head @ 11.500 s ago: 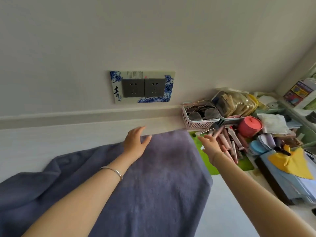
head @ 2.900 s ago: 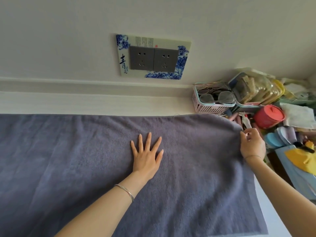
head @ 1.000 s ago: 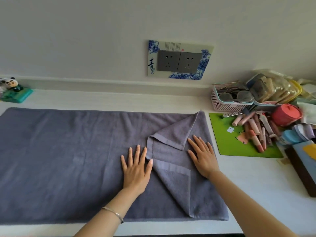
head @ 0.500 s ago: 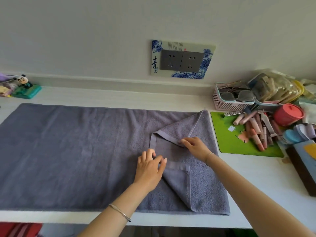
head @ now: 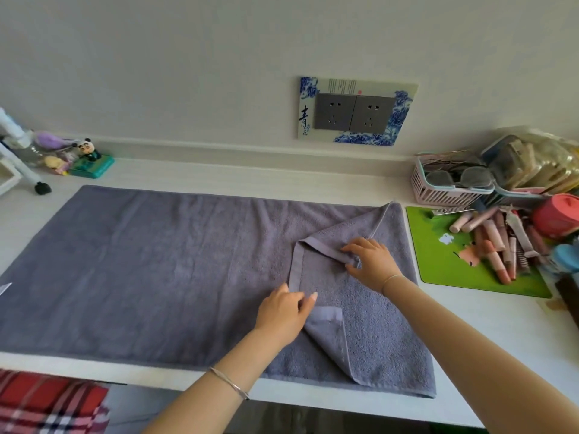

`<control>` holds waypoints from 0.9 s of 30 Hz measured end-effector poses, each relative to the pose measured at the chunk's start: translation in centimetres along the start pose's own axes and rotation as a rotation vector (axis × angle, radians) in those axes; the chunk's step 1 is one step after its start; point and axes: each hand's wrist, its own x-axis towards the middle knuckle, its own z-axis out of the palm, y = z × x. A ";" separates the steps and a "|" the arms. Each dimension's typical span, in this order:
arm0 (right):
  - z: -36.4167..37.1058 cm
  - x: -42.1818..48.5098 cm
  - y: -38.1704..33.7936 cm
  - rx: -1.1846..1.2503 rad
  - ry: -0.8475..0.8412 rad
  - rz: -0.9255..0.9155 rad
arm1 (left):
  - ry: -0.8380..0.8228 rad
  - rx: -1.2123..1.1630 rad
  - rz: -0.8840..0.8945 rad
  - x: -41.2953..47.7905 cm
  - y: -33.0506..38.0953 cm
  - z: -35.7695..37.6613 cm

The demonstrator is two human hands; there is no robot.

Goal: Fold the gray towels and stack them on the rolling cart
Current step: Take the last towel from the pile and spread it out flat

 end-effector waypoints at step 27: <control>-14.5 8.0 -9.8 0.936 0.498 0.080 | -0.473 -1.351 -0.117 -1.0 1.1 -13.5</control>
